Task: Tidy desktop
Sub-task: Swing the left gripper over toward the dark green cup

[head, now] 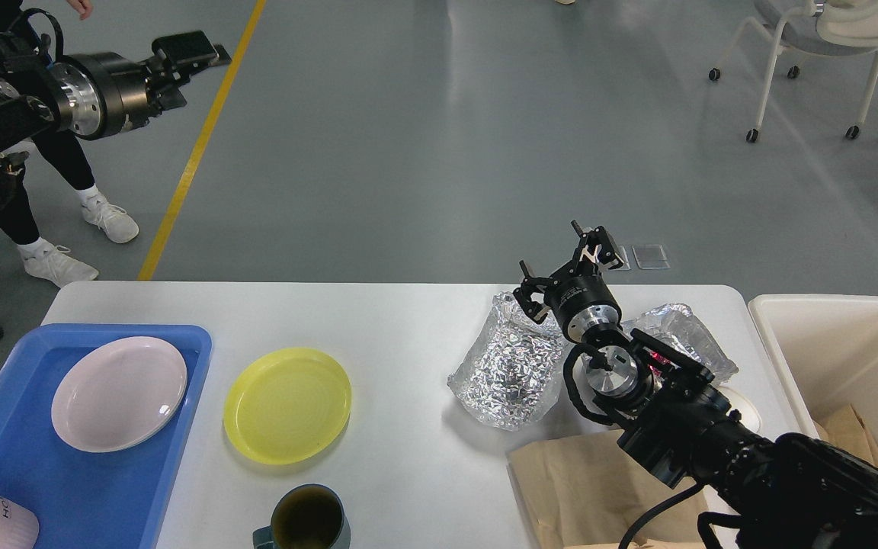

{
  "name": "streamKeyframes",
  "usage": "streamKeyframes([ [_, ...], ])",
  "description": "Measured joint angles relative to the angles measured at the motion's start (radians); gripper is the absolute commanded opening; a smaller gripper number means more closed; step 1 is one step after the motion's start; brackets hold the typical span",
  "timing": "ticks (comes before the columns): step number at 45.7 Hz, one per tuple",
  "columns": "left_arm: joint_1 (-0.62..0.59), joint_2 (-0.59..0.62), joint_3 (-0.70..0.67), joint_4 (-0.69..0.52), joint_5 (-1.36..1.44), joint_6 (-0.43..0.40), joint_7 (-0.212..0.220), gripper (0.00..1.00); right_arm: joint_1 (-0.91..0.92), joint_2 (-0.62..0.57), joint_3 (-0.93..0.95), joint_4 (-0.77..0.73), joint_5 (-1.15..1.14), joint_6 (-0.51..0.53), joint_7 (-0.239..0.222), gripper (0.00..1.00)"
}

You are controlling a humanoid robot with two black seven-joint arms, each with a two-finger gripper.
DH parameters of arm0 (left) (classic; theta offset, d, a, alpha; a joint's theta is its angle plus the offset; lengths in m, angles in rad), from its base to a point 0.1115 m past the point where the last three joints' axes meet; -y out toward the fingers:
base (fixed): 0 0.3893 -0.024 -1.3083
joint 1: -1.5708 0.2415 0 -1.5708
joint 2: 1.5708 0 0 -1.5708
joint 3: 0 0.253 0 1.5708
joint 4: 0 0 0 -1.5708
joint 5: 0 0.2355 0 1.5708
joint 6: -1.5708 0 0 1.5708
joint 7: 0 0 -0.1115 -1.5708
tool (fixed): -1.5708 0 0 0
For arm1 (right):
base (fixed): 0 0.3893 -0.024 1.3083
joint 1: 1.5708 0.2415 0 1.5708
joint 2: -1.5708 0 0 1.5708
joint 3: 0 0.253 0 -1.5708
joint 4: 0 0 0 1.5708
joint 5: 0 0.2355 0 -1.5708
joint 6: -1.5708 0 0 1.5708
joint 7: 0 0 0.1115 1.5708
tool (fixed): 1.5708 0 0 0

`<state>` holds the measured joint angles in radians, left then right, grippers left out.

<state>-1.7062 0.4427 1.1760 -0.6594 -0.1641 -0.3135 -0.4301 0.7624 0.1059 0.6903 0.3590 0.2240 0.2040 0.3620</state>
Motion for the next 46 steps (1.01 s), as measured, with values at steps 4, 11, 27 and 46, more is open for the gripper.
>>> streamKeyframes([
  [4, -0.074, -0.013, 0.095, -0.131, 0.001, -0.053, 0.0, 1.0, 0.0, 0.0, 0.0, 0.0, 0.0, 0.0, 0.0, 1.0],
  [11, -0.142, -0.056, 0.116, -0.228, 0.003, -0.177, 0.0, 1.0, 0.0, 0.0, 0.0, 0.0, 0.0, 0.0, 0.0, 1.0],
  [27, -0.193, -0.187, 0.123, -0.244, 0.003, -0.265, 0.001, 1.0, 0.0, 0.0, 0.0, 0.0, 0.0, 0.0, 0.0, 1.0],
  [46, -0.211, -0.183, 0.133, -0.244, 0.003, -0.266, 0.001, 1.0, 0.0, 0.0, 0.0, 0.001, 0.0, 0.0, 0.0, 1.0],
])
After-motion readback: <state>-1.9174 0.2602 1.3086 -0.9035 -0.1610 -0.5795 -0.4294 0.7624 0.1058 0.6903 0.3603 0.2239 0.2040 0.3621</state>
